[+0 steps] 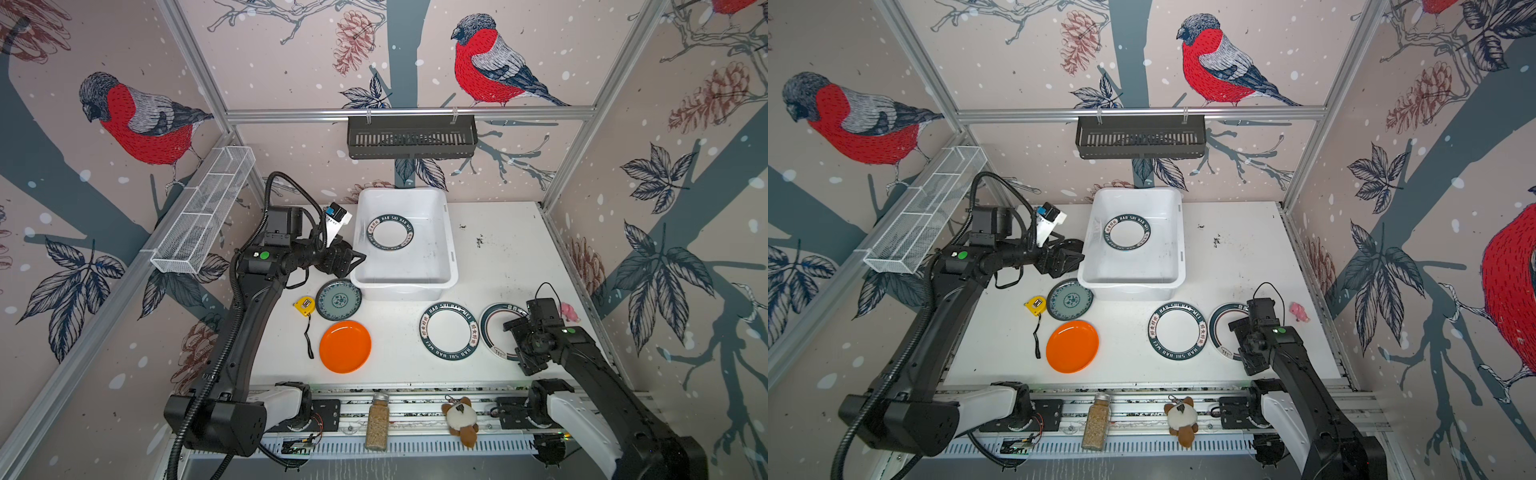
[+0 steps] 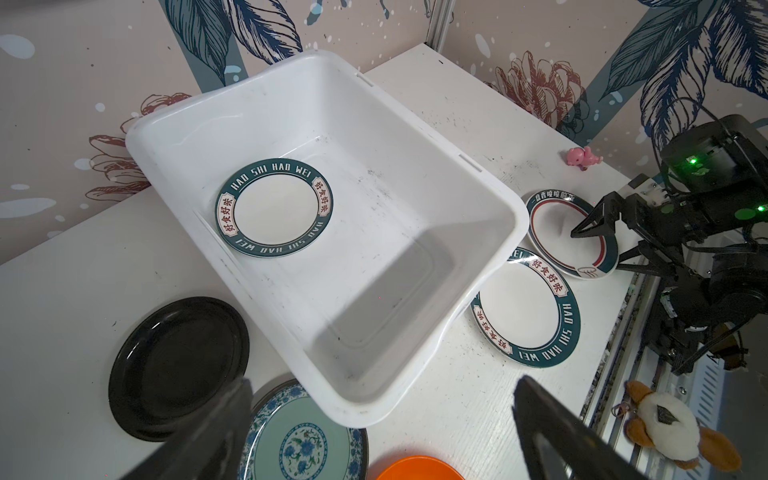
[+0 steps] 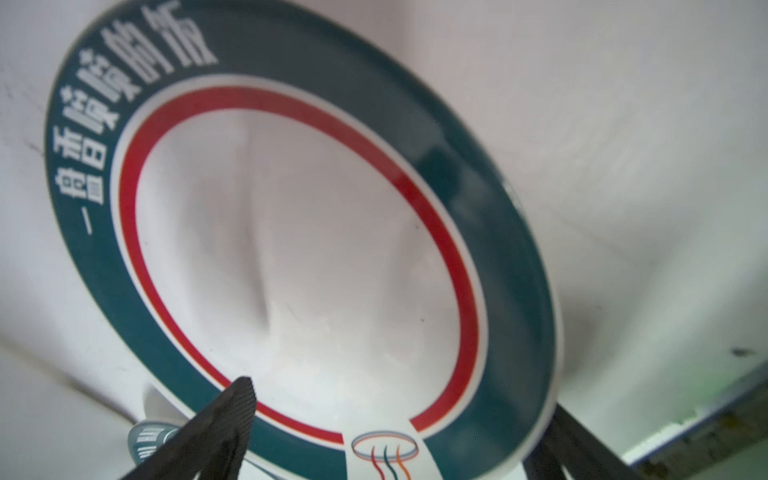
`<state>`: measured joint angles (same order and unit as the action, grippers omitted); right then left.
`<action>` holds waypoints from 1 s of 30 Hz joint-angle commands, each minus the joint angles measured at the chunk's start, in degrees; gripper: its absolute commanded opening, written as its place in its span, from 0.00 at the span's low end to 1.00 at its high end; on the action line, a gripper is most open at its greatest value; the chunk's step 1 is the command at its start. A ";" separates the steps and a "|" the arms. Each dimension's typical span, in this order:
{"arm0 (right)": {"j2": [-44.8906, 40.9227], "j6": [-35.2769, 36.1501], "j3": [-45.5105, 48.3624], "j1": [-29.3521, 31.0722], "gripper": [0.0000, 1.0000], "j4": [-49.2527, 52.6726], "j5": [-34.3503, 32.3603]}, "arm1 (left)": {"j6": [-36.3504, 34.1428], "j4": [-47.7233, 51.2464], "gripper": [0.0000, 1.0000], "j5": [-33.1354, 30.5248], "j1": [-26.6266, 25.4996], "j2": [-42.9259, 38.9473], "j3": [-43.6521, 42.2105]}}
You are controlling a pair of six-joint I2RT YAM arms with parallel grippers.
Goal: Place the plates into the plastic bin on the countertop
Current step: 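Grip the rim of the red-ringed green plate with the right gripper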
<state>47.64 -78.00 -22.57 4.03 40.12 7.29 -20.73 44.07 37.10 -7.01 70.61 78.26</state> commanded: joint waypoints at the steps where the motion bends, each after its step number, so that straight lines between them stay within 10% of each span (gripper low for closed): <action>1: -1.83 0.27 1.14 -0.33 0.94 -4.82 1.33 | 0.52 -1.37 0.97 0.68 0.01 0.14 0.15; 30: -8.87 1.86 13.80 -4.99 0.68 -22.54 5.22 | 1.83 -2.18 0.97 1.31 -0.11 0.00 -0.20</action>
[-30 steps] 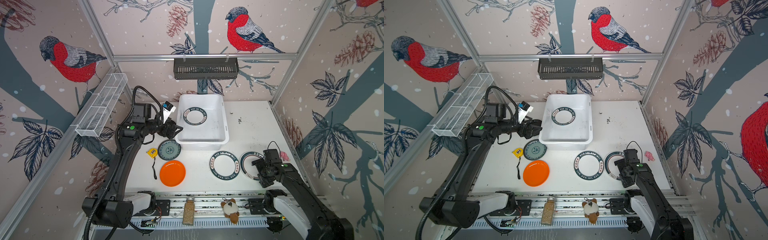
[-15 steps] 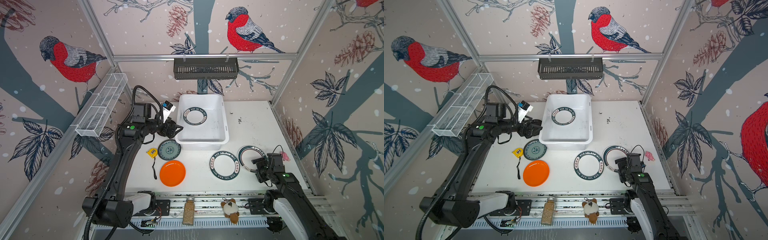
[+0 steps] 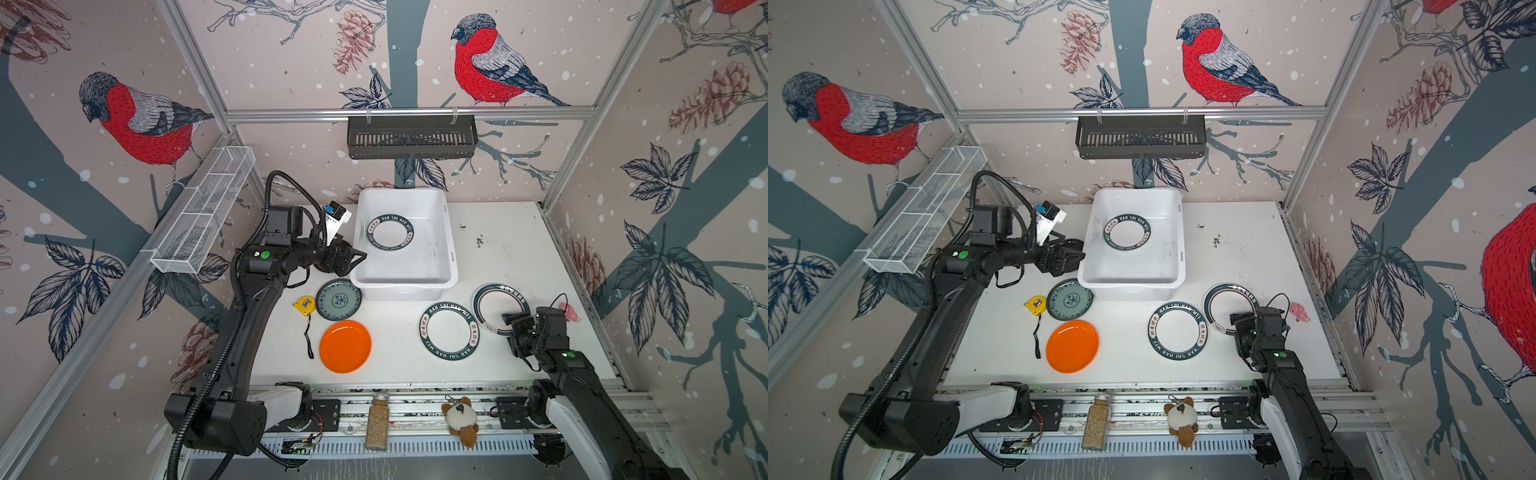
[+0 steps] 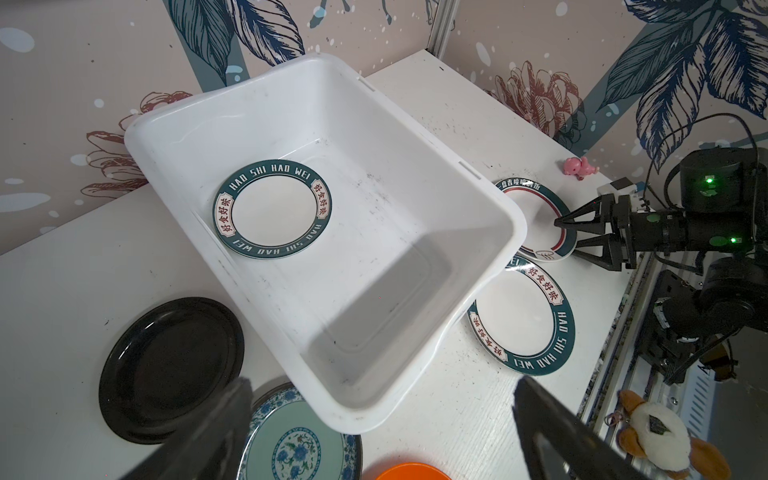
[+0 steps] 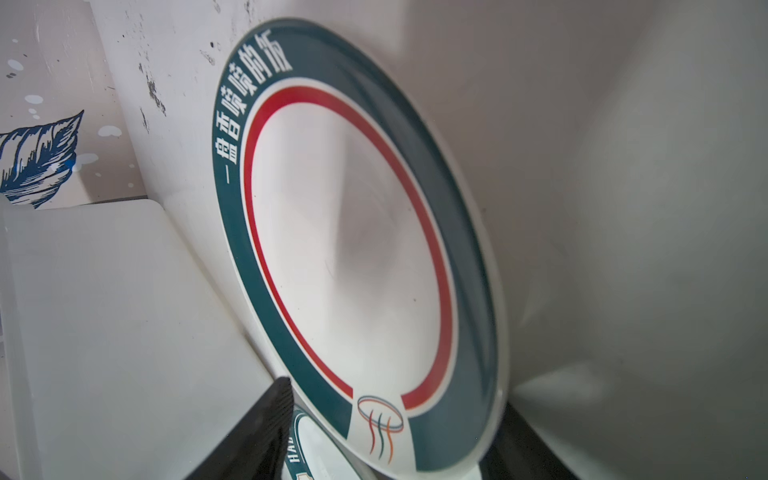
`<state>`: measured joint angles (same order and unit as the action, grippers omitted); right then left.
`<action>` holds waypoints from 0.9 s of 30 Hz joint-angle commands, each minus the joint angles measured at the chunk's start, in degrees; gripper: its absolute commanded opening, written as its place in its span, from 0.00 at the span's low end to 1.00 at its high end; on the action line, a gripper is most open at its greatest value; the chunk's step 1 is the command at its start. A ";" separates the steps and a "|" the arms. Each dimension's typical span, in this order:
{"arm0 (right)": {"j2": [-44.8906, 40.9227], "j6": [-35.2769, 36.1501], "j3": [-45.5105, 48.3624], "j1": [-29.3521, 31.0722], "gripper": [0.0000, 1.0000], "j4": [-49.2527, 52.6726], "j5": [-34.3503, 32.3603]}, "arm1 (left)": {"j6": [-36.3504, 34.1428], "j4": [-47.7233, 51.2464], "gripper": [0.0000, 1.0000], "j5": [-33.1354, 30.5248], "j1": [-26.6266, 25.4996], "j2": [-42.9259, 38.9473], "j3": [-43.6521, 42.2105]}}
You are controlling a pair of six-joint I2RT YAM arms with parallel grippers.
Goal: Place the plates into the plastic bin on the countertop
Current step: 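Grip the rim of the red-ringed green plate with the right gripper, then tilt the held red-ringed plate upright with the right gripper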
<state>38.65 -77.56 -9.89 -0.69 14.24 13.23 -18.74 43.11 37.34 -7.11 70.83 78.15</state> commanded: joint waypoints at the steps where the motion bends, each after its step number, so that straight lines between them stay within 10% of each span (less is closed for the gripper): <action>1: -0.05 1.45 1.88 -0.57 0.66 2.11 -0.18 | -0.10 -1.19 0.97 1.03 0.00 -0.24 -0.10; 27: -6.78 -1.70 9.88 -1.25 0.38 -8.90 3.20 | 1.75 -2.13 0.97 2.47 -0.02 0.20 1.03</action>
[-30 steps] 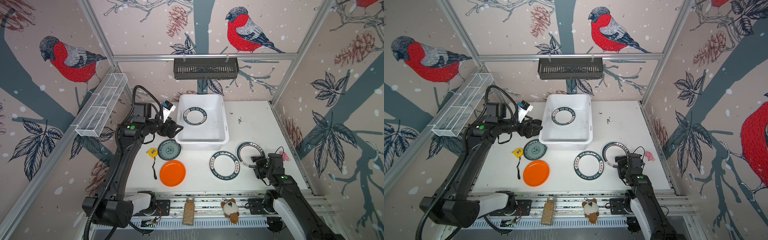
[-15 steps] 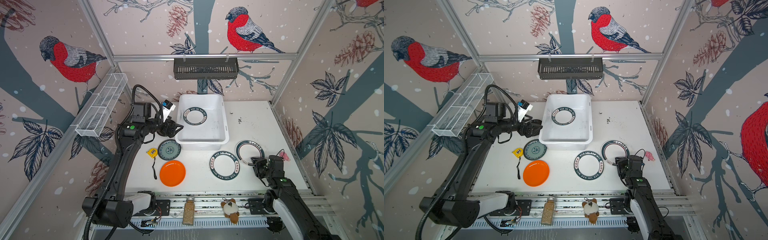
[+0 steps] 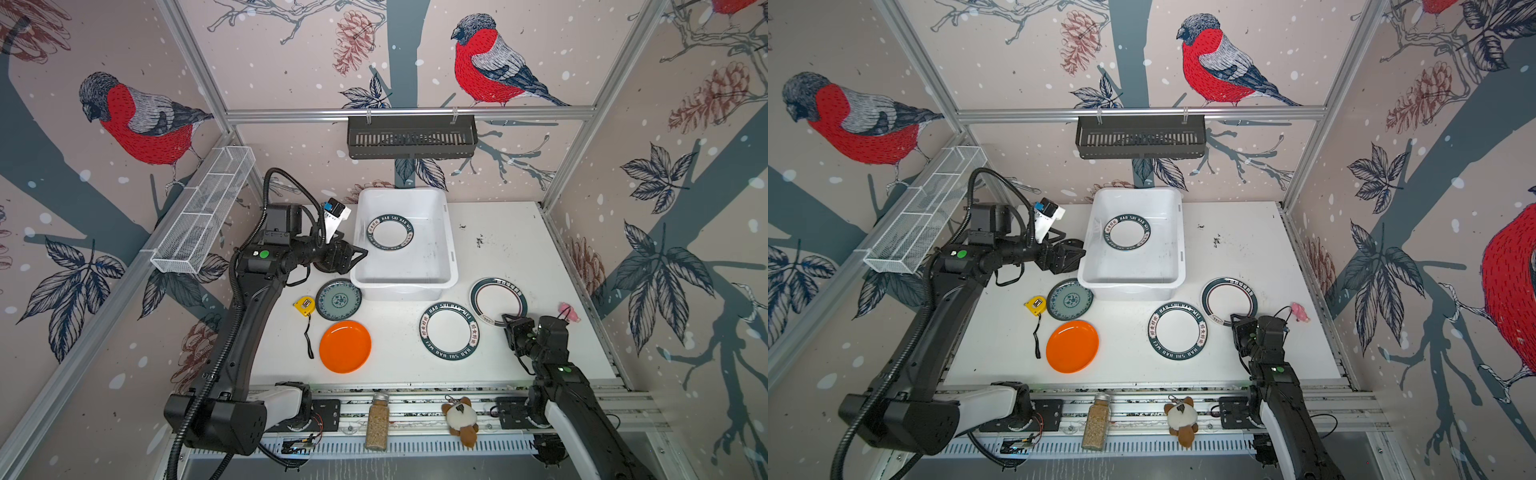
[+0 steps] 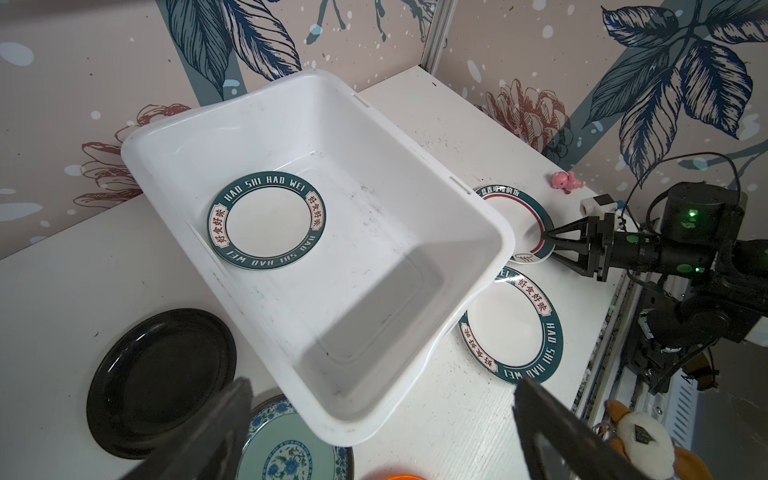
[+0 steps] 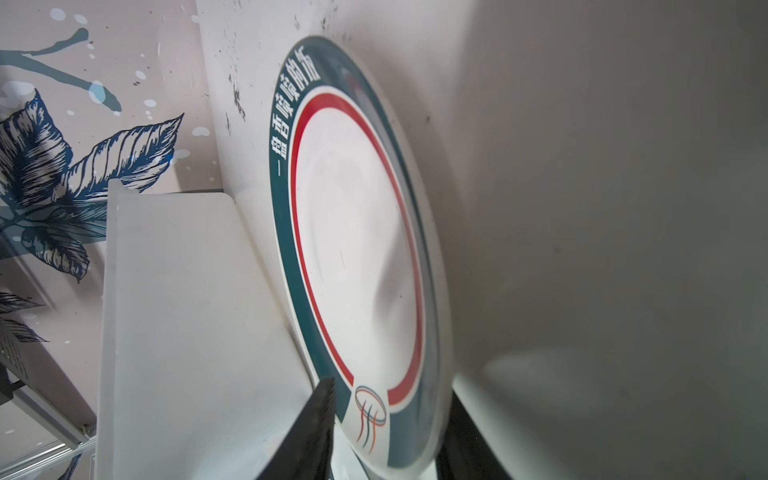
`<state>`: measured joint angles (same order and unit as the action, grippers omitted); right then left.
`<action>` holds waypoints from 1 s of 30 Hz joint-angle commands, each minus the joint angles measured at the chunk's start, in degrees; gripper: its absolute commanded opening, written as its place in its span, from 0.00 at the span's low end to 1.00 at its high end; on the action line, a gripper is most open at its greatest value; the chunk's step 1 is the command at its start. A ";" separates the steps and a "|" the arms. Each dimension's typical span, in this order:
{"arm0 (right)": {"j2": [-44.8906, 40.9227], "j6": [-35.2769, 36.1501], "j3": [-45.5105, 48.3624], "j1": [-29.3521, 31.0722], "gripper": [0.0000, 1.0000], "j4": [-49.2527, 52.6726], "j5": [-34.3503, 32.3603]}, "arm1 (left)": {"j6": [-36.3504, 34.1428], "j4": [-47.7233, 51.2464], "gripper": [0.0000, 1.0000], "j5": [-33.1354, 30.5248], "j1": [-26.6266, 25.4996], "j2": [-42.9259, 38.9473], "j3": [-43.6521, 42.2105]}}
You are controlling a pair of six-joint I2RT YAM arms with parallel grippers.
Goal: Place the plates into the plastic bin on the countertop
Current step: 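Tilt the held red-ringed plate upright with the right gripper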
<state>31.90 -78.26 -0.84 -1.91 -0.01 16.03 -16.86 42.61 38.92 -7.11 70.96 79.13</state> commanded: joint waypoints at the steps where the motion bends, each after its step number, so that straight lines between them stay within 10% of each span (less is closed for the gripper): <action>1: -0.10 -1.13 0.85 -0.05 0.37 5.12 0.40 | -0.10 -1.69 0.97 0.92 -0.04 0.13 0.00; 30: 0.05 -2.59 1.22 -0.15 0.12 1.19 0.01 | 0.60 -2.40 0.98 0.82 -0.09 -0.22 -0.60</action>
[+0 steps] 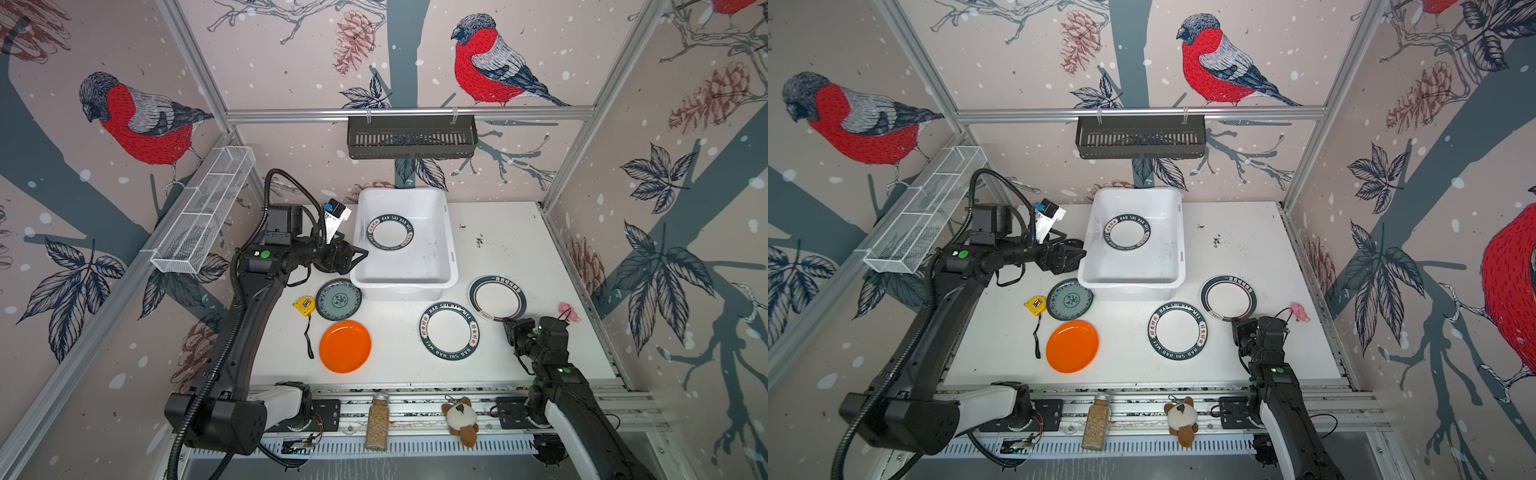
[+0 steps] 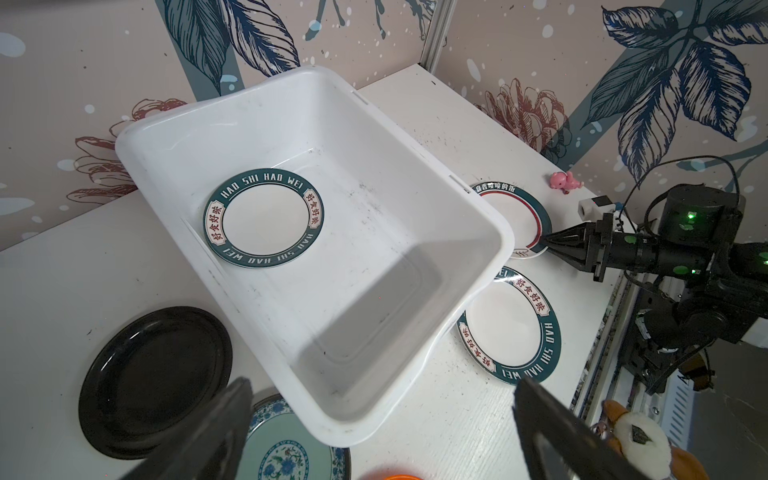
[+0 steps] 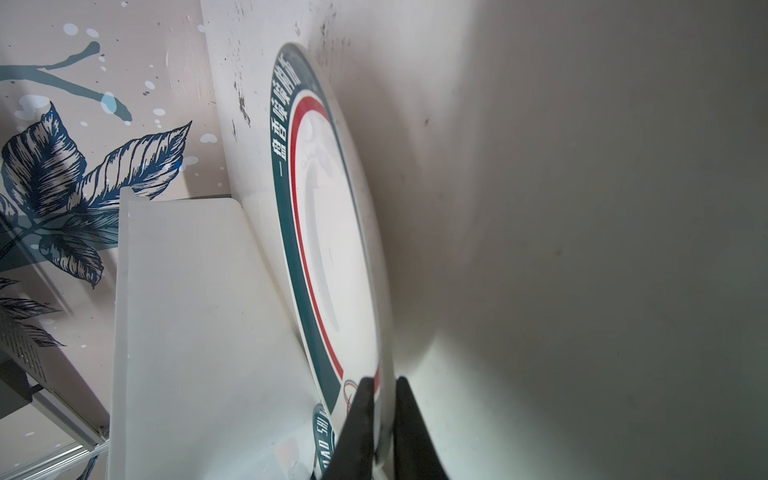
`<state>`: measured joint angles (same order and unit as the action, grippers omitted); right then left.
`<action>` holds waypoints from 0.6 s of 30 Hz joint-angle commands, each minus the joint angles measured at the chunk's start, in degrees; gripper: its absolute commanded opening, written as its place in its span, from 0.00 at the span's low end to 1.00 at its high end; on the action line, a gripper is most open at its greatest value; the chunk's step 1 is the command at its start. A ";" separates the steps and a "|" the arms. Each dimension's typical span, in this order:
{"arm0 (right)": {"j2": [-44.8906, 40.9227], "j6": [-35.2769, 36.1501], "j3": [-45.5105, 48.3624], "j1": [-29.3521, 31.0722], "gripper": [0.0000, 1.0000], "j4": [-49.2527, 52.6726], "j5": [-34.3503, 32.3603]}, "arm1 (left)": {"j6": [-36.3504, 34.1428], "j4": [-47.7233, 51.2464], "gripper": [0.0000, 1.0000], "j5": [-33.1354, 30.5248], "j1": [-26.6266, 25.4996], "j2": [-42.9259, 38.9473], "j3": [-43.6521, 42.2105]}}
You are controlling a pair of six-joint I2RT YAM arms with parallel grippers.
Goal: Place the plates into the plastic bin on the countertop
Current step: 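Tilt the held red-ringed plate upright with the right gripper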
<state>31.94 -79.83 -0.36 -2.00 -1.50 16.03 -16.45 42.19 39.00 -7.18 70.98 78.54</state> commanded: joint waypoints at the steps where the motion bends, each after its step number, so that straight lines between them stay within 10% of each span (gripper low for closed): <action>1: -0.02 -1.03 0.55 -0.09 0.12 2.47 -0.12 | 0.32 -2.03 0.97 0.82 -0.02 -0.28 -0.06; 18: 0.89 -1.31 -4.78 -0.64 0.03 1.13 -2.56 | 1.26 -4.05 0.97 1.71 -0.11 -1.11 -0.92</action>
<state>32.64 -81.06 -3.77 -2.35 1.45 14.48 -14.87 39.72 40.07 -7.22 70.04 77.49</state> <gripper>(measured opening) 0.080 0.973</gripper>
